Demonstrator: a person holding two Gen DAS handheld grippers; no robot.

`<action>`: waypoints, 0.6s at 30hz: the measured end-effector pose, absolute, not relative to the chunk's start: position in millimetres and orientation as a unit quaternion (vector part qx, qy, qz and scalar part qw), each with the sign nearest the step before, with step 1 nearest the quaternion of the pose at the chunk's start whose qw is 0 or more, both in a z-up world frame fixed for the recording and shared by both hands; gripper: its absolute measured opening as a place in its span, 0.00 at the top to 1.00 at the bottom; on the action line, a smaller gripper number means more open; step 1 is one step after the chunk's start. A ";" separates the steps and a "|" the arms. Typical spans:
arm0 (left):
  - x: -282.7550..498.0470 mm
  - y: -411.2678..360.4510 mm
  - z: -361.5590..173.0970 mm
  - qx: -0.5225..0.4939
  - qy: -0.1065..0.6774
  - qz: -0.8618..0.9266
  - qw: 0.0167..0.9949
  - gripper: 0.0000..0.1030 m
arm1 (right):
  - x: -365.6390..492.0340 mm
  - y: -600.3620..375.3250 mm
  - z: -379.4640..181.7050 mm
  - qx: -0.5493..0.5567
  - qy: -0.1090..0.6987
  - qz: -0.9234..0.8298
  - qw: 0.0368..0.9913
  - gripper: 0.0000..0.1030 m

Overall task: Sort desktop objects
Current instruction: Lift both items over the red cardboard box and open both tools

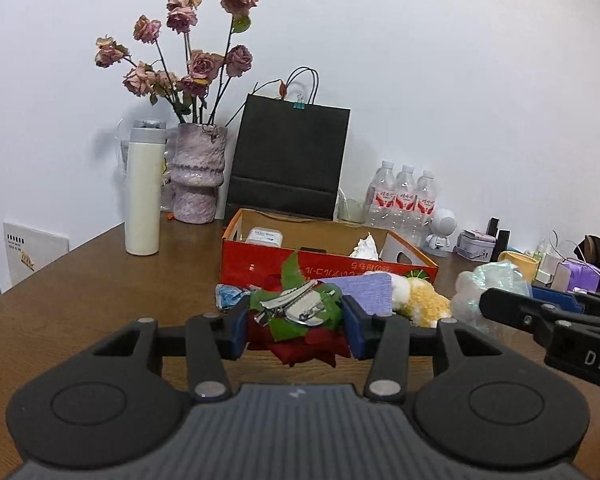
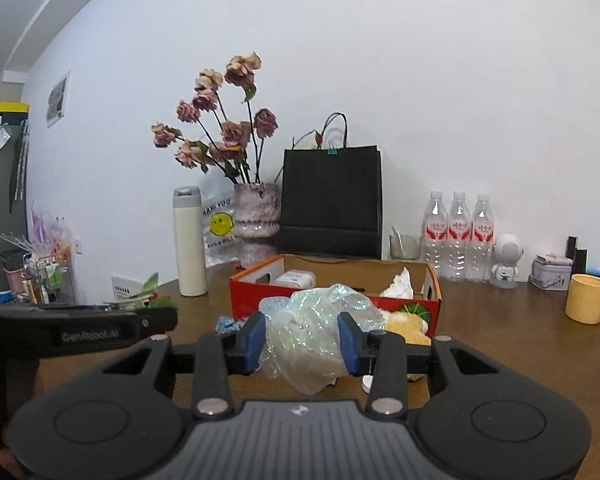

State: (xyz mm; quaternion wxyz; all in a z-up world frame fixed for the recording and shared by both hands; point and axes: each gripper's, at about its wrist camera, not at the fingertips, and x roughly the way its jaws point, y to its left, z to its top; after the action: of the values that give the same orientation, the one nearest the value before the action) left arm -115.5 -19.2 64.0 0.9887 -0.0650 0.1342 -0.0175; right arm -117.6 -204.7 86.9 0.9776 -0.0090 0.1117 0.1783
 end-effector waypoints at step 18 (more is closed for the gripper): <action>100.5 -25.7 142.9 -0.044 0.091 -0.045 0.994 0.53 | 101.3 -234.0 157.0 0.044 0.114 0.175 0.977 0.63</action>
State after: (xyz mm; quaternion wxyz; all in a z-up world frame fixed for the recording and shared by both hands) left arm 100.5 -25.7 142.9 0.9938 -0.0444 0.0912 -0.0446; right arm 101.3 -234.0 157.0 0.9771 0.0436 0.1139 0.1746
